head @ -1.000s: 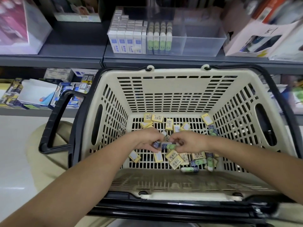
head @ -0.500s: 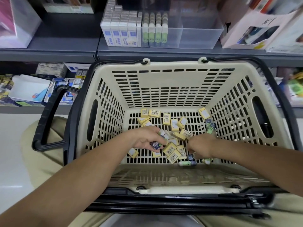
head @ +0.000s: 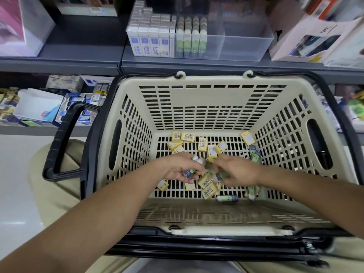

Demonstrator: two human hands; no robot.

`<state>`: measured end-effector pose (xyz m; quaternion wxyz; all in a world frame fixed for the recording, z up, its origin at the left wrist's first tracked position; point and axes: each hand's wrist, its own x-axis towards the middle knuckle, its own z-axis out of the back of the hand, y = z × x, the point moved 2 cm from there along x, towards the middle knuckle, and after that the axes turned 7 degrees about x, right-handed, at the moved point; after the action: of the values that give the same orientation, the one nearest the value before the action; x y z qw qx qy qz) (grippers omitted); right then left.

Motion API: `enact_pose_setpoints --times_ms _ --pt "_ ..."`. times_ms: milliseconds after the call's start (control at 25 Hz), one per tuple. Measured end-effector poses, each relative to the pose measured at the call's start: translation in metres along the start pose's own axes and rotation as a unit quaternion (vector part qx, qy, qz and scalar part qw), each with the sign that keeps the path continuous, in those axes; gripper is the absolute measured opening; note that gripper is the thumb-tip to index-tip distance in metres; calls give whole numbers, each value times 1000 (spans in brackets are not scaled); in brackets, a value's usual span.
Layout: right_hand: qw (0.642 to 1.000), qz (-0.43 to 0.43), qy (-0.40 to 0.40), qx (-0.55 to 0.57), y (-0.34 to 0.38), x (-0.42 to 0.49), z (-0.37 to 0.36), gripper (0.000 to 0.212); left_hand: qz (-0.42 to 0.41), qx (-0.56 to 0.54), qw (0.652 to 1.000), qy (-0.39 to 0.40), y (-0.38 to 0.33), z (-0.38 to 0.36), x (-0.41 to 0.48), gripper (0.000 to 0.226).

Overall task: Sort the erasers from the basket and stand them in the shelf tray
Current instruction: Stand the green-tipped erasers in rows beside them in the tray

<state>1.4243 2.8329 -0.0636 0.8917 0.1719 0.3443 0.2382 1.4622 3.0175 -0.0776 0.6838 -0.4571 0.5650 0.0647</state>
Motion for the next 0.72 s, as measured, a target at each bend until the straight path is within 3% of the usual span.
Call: enact_pose_setpoints --times_ms 120,240,320,400,480,560,640,720 --pt "972 -9 -74 222 16 6 17 23 -8 -44 998 40 0 -1 -4 22" --pt "941 -18 -119 315 24 5 26 31 -34 -119 989 84 -6 1 -10 40" --pt "920 -32 -120 371 21 2 34 36 -51 -148 984 83 -11 2 -11 39" --pt "930 -100 -119 333 3 -3 42 46 -55 -147 985 71 -15 2 -10 31" --pt "941 -257 -111 190 -24 -10 46 61 -56 -155 985 48 -15 3 -8 26" --pt "905 -395 -66 143 -42 -19 38 63 -60 -161 985 20 -16 5 -7 29" --pt "879 -434 -29 193 -46 -21 24 66 -66 -164 984 -10 -20 11 -6 34" --pt "877 -400 -40 262 -45 -17 12 71 -76 -178 981 -22 -23 15 -5 34"
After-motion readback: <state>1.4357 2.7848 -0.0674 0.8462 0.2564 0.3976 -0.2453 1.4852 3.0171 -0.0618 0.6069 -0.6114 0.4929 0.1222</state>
